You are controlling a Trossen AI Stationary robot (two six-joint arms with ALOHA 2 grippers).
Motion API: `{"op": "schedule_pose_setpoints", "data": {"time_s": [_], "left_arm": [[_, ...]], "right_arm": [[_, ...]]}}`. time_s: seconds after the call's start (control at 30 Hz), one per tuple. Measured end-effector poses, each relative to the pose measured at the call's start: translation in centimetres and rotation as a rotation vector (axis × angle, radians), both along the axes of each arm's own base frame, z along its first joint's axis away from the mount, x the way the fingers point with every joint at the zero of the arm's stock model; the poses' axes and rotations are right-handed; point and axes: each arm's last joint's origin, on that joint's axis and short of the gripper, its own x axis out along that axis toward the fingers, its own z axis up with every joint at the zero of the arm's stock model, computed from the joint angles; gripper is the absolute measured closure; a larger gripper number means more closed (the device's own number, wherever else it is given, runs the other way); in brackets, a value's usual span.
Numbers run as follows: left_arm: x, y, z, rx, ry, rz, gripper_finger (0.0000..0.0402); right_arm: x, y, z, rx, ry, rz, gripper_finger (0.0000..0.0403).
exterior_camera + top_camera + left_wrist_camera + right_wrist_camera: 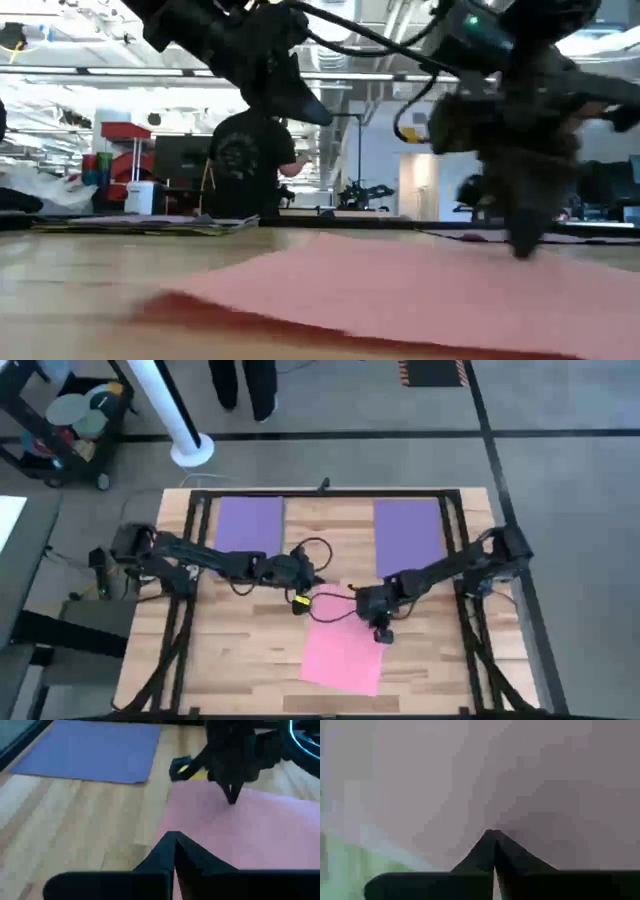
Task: Organize paper
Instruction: Adjust the pink paper on the table
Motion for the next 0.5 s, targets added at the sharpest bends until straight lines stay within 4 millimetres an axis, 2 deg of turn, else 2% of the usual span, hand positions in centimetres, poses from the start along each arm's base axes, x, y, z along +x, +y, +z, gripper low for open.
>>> {"op": "schedule_pose_setpoints", "data": {"time_s": [0.27,0.37,0.5], "left_arm": [[0.0,0.1,0.0,0.005,0.002,0.011,0.0401],[-0.1,0.4,-0.1,0.026,0.006,0.062,0.0401],[-0.1,1.4,0.0,0.045,-0.004,0.167,0.0401]], "right_arm": [[-3.6,0.1,2.7,-0.034,0.163,0.012,0.0403],[-3.3,0.1,4.3,0.003,0.043,-0.024,0.0403],[-1.2,0.5,6.1,0.044,-0.258,-0.065,0.0403]]}}
